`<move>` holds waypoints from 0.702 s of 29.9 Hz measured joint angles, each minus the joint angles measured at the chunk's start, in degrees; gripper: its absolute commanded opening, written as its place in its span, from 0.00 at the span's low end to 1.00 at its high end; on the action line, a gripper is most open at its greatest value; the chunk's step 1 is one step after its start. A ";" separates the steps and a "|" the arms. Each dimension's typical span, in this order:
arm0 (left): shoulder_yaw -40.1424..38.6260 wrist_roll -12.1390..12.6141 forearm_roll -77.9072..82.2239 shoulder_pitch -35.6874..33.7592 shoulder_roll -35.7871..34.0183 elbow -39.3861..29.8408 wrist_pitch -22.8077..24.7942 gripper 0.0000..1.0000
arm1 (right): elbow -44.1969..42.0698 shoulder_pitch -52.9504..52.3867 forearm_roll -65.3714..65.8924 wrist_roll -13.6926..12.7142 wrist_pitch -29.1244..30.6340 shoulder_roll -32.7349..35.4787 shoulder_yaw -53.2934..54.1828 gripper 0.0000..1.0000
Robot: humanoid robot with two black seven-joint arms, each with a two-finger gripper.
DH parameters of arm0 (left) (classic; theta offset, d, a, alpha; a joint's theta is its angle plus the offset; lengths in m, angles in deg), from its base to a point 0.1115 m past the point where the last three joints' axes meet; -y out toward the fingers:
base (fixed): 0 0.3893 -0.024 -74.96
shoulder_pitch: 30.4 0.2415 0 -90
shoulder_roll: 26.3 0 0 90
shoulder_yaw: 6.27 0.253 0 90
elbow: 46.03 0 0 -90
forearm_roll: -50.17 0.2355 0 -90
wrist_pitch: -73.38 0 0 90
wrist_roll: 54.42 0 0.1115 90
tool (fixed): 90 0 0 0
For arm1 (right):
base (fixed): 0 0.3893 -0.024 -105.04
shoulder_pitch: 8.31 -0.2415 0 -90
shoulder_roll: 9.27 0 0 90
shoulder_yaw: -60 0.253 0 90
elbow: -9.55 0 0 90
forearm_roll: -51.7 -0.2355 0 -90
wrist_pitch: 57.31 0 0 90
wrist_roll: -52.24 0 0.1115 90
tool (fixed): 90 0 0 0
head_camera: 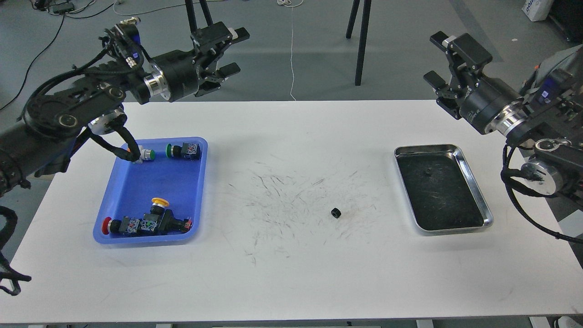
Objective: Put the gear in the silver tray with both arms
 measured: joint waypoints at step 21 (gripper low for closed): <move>0.00 -0.02 -1.90 3.03 -0.12 2.18 0.50 1.00 | 0.71 -17.84 16.18 0.00 2.11 -6.89 -30.17 0.98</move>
